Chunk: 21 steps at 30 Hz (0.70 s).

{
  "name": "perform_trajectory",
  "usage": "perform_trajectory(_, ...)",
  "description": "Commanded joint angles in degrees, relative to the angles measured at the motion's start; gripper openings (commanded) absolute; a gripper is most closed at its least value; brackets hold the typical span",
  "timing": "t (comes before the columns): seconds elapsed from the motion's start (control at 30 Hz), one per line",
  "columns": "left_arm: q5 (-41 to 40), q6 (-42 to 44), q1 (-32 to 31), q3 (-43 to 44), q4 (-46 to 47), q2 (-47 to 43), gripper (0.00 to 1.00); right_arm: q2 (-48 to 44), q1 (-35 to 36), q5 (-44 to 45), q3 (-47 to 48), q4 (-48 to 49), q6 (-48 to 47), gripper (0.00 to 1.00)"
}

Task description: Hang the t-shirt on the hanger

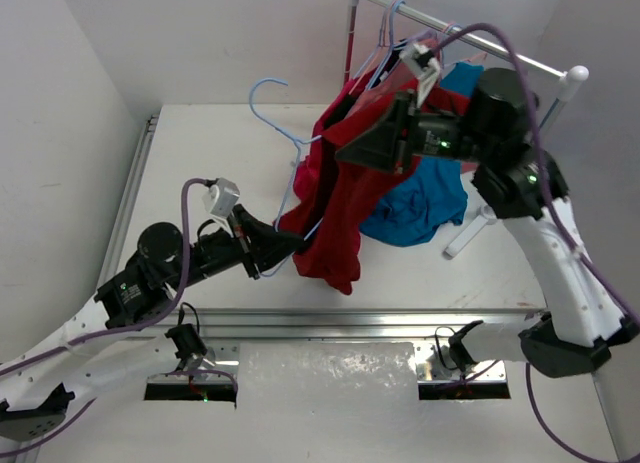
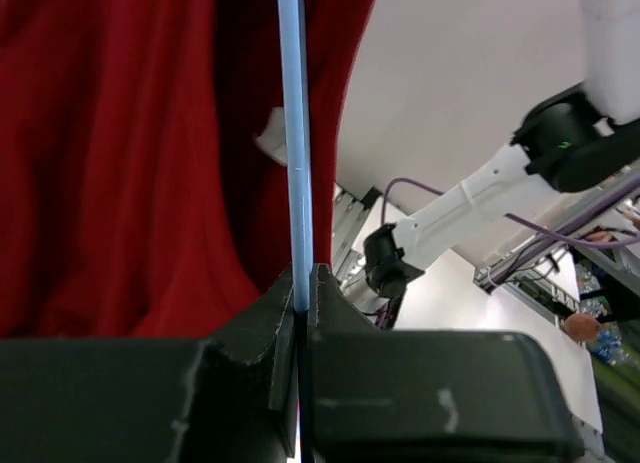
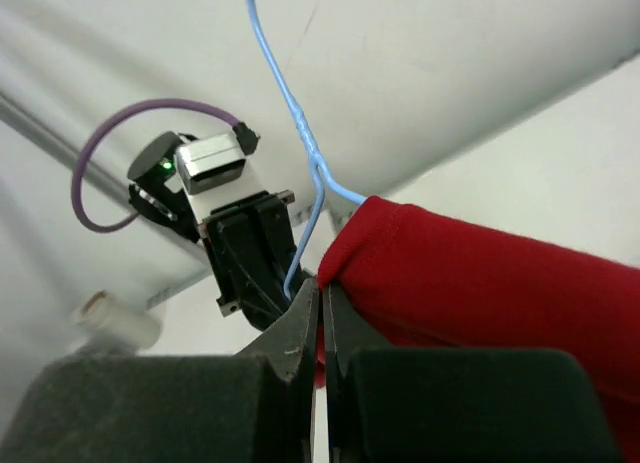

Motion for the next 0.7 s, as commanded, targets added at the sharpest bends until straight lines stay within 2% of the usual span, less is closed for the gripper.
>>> perform_trajectory(0.0, 3.6, 4.3, -0.1, -0.3, 8.1, -1.1, 0.00, -2.8, 0.6, 4.0, 2.8, -7.1, -3.6, 0.00)
perform_trajectory(0.03, 4.8, 4.6, -0.2, -1.4, 8.3, -2.3, 0.00, -3.3, 0.6, 11.7, 2.0, -9.9, -4.8, 0.00)
perform_trajectory(0.07, 6.5, 5.2, -0.1, -2.3, 8.1, -2.9, 0.00, -4.4, 0.6, 15.3, 1.2, -11.0, -6.9, 0.00)
perform_trajectory(0.13, 6.6, 6.2, -0.2, -3.9, 5.4, -3.9, 0.00, -5.5, 0.6, 19.9, -1.9, -12.3, -8.2, 0.00)
perform_trajectory(0.2, 4.9, 7.9, -0.2, -4.2, -1.1, -3.7, 0.00, -6.4, 0.6, 21.8, -4.2, -12.5, -8.9, 0.00)
perform_trajectory(0.27, 1.7, 8.5, -0.1, -4.5, -6.5, -3.2, 0.00, -5.9, 0.6, 18.3, -6.0, -12.7, -9.4, 0.00)
perform_trajectory(0.37, -0.6, 6.5, -0.2, -6.9, -5.3, -3.3, 0.00, -5.3, 1.2, 12.4, -10.1, -9.7, -8.2, 0.00)
perform_trajectory(0.5, 1.0, 3.3, -0.1, -11.2, 3.5, -2.5, 0.00, -5.1, 3.0, 6.0, -19.6, -0.8, -5.7, 0.00)
perform_trajectory(0.67, 5.3, -0.7, -0.2, -18.1, 16.0, 0.2, 0.00, -4.6, 4.0, 0.6, -23.3, 1.1, -6.1, 0.00)
